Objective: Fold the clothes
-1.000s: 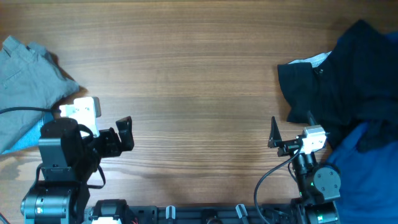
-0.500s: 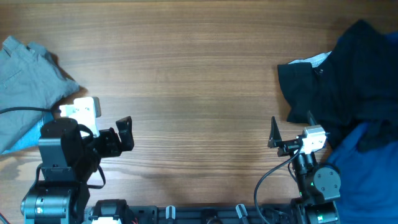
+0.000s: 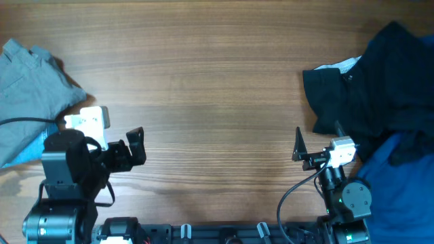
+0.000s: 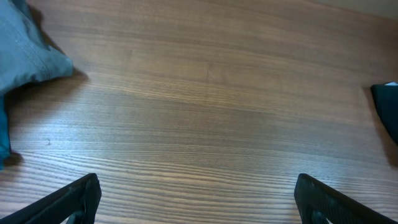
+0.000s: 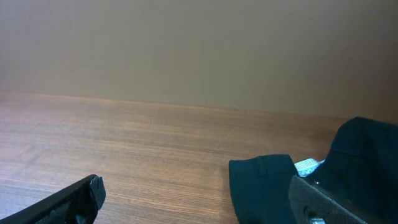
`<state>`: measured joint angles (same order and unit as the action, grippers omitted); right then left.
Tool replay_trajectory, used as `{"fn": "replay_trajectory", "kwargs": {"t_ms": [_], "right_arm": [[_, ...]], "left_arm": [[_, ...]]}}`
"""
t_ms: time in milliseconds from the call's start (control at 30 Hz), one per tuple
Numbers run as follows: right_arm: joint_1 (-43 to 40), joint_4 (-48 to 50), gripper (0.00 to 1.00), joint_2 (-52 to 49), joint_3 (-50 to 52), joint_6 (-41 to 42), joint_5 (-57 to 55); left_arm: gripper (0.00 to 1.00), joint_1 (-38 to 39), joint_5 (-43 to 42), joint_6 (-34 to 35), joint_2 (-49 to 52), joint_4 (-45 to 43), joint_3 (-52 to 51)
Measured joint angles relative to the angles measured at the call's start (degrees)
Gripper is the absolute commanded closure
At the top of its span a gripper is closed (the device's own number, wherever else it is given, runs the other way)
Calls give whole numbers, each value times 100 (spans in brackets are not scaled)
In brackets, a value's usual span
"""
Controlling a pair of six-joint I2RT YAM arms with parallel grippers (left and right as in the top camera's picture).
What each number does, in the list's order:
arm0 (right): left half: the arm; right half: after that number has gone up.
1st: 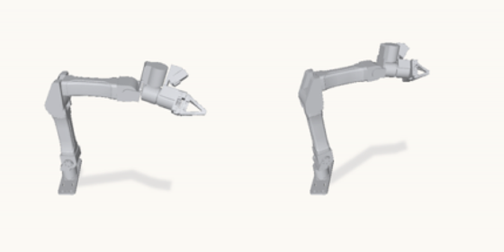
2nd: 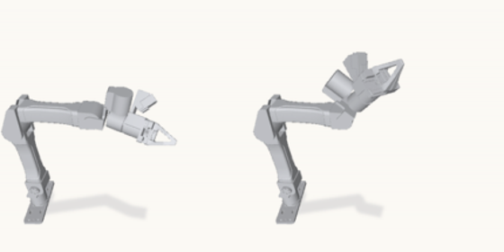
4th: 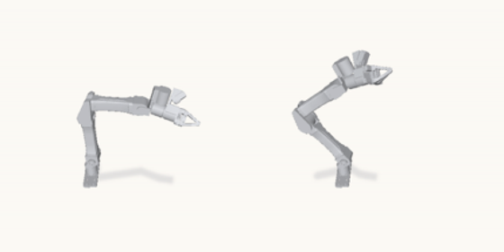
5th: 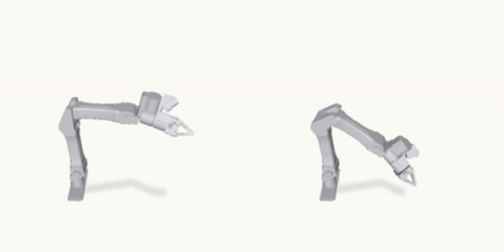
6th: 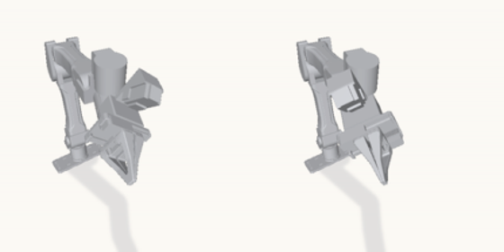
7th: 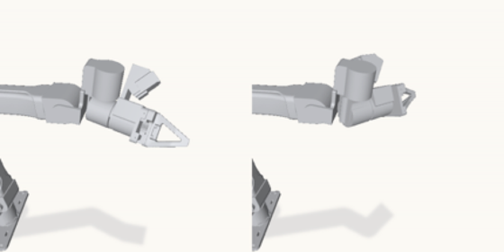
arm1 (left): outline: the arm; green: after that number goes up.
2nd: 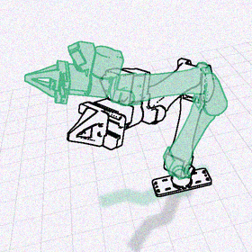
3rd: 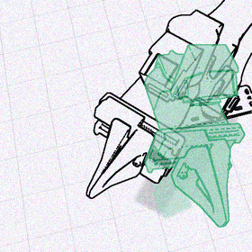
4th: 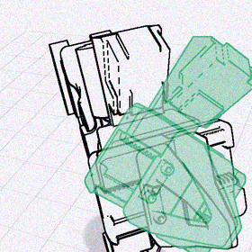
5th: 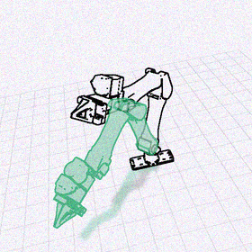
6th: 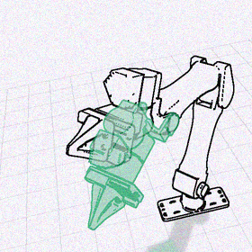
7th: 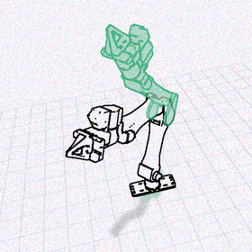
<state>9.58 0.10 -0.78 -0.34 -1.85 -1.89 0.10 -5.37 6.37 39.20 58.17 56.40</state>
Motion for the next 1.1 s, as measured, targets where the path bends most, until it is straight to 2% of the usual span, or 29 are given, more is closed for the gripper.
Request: {"fn": "replay_trajectory", "kwargs": {"t_ms": [267, 433, 600, 700, 967, 1100], "right_arm": [[0, 2, 0, 0, 0, 0, 17], [0, 4, 0, 0, 0, 0, 22], [0, 9, 0, 0, 0, 0, 33], [0, 9, 0, 0, 0, 0, 35], [0, 9, 0, 0, 0, 0, 37], [0, 9, 0, 0, 0, 0, 35]], "left_arm": [[0, 0, 127, -2, -702, 155, -170], [0, 0, 166, -2, -1403, -350, -1121], [0, 0, 83, -2, -2208, -1263, -2435], [0, 0, -2, -2, -2728, -2103, -3211], [0, 0, -140, 0, -3703, -3840, -4603], [0, 0, -155, -2, -3840, -5084, -5191]]}}
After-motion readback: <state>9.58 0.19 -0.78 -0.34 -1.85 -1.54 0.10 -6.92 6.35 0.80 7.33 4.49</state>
